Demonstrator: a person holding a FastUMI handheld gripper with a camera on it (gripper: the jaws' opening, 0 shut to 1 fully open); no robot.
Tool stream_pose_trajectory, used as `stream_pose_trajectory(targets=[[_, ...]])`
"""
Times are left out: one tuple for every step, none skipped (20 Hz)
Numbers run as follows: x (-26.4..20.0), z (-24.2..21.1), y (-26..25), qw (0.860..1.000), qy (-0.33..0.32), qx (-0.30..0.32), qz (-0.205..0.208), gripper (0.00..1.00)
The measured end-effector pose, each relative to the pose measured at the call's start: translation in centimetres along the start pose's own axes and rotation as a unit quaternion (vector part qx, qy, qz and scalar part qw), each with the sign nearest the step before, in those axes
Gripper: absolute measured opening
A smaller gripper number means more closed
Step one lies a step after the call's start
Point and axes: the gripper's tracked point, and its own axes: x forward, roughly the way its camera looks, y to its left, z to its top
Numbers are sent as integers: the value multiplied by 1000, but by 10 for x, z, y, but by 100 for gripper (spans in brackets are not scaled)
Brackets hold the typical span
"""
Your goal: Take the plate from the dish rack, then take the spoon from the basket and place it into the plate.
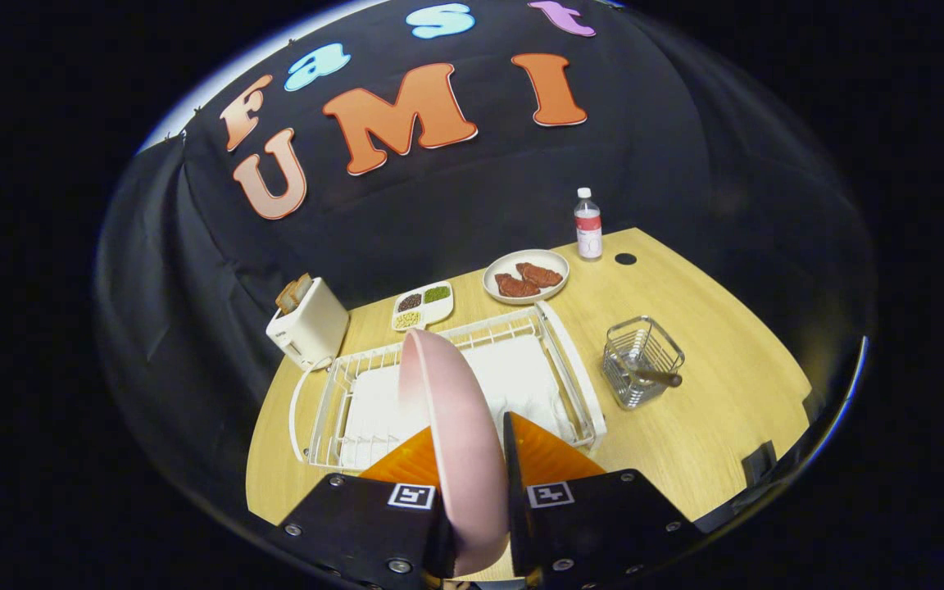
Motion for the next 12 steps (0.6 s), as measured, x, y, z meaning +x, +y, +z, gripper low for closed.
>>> stream_pose_trajectory(targets=[[-1,-11,1,1000,3,3,5,27],[-2,-24,2,1000,10,8,9,27],[-3,-38,4,1000,18,12,15,27],[-5,-49,6,999,24,15,20,27],[-7,-59,8,999,27,15,24,27],[-9,-67,10,999,26,13,27,27],[-12,-75,12,999,26,13,31,27],[-14,-84,16,999,27,13,38,27],[-16,-95,19,998,29,17,44,27],[-16,-105,21,998,33,21,50,27],[-17,-114,22,998,37,25,55,27],[-16,-123,21,997,40,30,58,27]])
